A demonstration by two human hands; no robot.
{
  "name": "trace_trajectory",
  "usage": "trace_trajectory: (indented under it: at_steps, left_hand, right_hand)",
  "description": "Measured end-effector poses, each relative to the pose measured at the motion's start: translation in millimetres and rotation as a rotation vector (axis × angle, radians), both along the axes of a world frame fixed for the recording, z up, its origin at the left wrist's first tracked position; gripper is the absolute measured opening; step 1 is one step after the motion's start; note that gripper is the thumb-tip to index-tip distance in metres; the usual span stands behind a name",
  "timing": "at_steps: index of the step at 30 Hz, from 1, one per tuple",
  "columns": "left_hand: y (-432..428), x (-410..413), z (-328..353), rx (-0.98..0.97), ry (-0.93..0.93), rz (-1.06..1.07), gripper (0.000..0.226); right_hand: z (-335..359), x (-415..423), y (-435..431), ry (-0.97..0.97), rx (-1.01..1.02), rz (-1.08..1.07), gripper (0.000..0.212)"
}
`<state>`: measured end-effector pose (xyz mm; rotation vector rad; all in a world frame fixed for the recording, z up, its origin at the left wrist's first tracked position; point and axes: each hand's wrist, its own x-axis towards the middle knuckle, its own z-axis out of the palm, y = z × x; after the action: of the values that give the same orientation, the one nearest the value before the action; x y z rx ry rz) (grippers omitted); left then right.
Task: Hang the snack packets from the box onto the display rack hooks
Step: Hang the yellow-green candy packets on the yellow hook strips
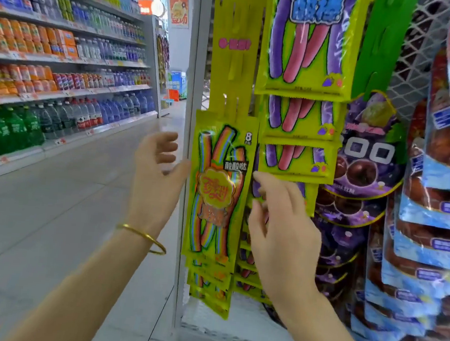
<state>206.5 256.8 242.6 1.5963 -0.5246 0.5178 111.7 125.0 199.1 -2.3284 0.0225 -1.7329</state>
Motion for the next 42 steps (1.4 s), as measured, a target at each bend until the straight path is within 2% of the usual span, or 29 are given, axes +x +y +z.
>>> trace_trajectory:
  at_steps: [2,3,6,9,12,14,16,20,23,27,34,38,40,42]
  left_hand:
    - [1,-30,-48,0.056,0.036,-0.012,0.035]
    - [0,-44,-72,0.140,0.099,-0.060,0.035]
    - [-6,-73,-133,0.553,0.289,-0.244,0.028]
    - [-12,-78,-167,0.797,0.435,-0.409,0.026]
    - [-10,-78,-182,0.965,0.439,-0.464,0.024]
    - [-7,-74,-186,0.981,0.465,-0.483,0.021]
    - [-4,-67,-188,0.976,0.492,-0.494,0.018]
    - [-1,-61,-191,1.021,0.497,-0.518,0.015]
    - [1,-57,-192,1.037,0.520,-0.530,0.012]
    - [2,-52,-195,1.023,0.536,-0.549,0.014]
    - [4,-50,-205,1.041,0.540,-0.503,0.018]
    - [7,-47,-210,1.066,0.531,-0.478,0.018]
    - [6,-46,-212,1.085,0.528,-0.467,0.022]
    - [4,-48,-216,1.130,0.532,-0.443,0.036]
  right_hand:
    - [-40,-15,-8,0.133,0.016,0.034,0.027]
    - [-64,-21,-14,0.271,0.050,0.060,0.024]
    - [-154,-29,-32,0.898,0.272,0.174,0.024]
    - [-254,-43,-43,1.369,0.538,0.208,0.023]
    - [-332,-67,-32,1.563,0.968,0.192,0.026]
    - [-365,-79,-20,1.657,1.121,0.138,0.033]
    - [-386,-84,-9,1.694,1.208,0.099,0.042]
    - [-405,-75,2,1.710,1.083,0.079,0.050]
    - [-410,-63,6,1.712,1.178,0.073,0.048]
    - [-415,-51,10,1.597,1.342,-0.003,0.042]
    - [-401,-43,26,1.524,1.523,0.193,0.041]
    - [-367,-51,2,1.270,1.861,0.337,0.027]
    - [-343,-55,-16,1.199,1.877,0.437,0.022]
    - [-313,-56,-31,1.145,1.799,0.548,0.024]
